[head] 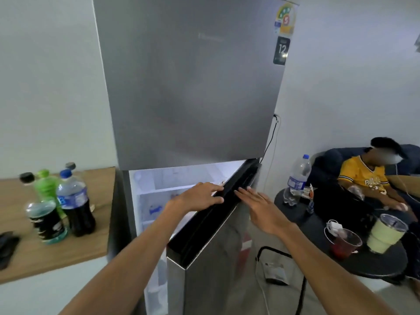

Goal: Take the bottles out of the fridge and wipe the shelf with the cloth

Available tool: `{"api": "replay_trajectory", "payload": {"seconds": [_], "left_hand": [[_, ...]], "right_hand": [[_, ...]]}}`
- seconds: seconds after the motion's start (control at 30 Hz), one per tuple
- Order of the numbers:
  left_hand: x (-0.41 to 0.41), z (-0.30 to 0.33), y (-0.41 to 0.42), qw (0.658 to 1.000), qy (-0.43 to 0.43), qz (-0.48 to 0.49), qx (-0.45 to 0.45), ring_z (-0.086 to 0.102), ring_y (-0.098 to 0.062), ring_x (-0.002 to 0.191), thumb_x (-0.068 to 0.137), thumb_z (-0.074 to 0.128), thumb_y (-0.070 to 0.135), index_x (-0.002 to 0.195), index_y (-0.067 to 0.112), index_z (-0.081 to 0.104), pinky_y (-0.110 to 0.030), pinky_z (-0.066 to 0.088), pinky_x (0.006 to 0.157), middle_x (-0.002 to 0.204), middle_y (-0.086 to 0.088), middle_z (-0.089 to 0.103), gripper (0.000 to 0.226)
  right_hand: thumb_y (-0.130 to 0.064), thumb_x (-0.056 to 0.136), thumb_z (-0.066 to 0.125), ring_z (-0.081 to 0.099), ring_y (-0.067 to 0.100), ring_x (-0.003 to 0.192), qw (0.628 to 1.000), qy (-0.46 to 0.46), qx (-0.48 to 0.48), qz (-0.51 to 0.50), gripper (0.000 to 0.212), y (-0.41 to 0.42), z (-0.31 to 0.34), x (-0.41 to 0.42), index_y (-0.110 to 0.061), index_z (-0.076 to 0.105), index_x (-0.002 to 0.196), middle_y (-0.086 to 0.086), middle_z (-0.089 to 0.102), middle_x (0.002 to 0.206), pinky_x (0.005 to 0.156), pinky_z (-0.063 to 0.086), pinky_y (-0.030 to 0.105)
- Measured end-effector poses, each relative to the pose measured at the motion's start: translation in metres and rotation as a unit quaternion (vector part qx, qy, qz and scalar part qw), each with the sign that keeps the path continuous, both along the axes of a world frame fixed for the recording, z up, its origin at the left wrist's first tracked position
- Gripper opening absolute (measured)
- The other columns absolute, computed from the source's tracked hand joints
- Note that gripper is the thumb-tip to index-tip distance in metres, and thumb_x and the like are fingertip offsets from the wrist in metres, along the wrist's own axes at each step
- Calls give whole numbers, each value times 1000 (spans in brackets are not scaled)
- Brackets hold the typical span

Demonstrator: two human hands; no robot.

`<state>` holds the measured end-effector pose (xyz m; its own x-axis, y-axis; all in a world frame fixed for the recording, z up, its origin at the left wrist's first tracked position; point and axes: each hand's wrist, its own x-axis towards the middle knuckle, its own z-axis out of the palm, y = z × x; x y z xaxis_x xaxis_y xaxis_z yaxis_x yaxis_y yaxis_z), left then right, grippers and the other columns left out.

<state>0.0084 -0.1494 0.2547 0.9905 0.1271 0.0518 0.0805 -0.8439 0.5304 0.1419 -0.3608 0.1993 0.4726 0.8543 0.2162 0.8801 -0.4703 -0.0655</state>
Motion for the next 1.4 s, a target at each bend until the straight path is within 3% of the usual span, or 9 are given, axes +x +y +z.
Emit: {"api": "replay_trajectory", "payload": {"seconds": [0.13,0.27,0.37,0.47,0.77,0.93,1.13,1.3,1.4], "left_hand": [[-5,4,21,995,39,75,54,35,-25,137,96,46,27,141,30,43,-38,29,109,147,-2,43,46],[-22,-8,23,975,14,153,159,43,-29,130,99,36,27,140,18,37,-38,37,99,142,-8,45,43],[-31,-40,26,941,-74,222,247,20,-20,146,98,32,41,149,14,23,-35,16,119,157,-3,26,59],[-33,-79,31,904,-106,282,302,3,-18,148,97,28,46,151,10,14,-34,-1,121,160,-5,12,66],[-2,-124,62,895,-36,365,252,-18,-21,146,97,33,44,150,9,-8,-40,4,121,158,-8,-17,76],[9,-141,72,891,-23,380,248,-15,-23,146,95,33,49,151,9,-8,-41,6,121,159,-9,-14,80],[6,-148,78,895,-31,369,248,-15,-22,146,94,34,52,151,12,-8,-42,5,120,160,-8,-14,81],[-4,-143,84,909,-43,339,238,-19,-17,145,95,32,52,151,18,-12,-43,3,120,160,-2,-17,78],[-15,-134,86,919,-74,310,230,-16,-12,146,98,30,48,152,19,-6,-34,2,121,160,2,-14,71]], "right_hand": [[-6,94,46,0,10,153,999,-19,0,43,79,27,-6,35,-31,7,158,-11,8,165,125,4,35],[-13,96,41,-6,3,151,997,-22,22,72,75,50,-18,64,-34,4,158,-16,3,165,125,10,38],[-12,93,42,-9,5,152,995,-21,55,76,78,64,-31,73,-31,5,159,-13,0,166,125,7,37],[-10,92,43,-12,9,152,994,-18,79,75,82,74,-47,80,-27,0,159,-8,-5,167,124,5,36],[-15,81,60,-11,32,152,999,-25,31,31,101,111,-77,94,-18,-5,159,7,-19,165,121,11,57],[-23,84,59,-28,30,148,1000,0,8,19,105,123,-87,96,-21,-17,156,3,-32,161,122,-1,54],[-26,84,61,-33,27,146,1000,5,7,13,109,124,-88,93,-23,-23,154,0,-38,158,122,2,54],[-26,86,58,-34,25,146,999,32,16,0,107,122,-81,83,-26,-26,152,-3,-40,157,120,7,54],[-26,88,56,-21,27,151,998,51,20,12,99,119,-67,81,-25,-15,157,-1,-29,162,122,10,55]]}}
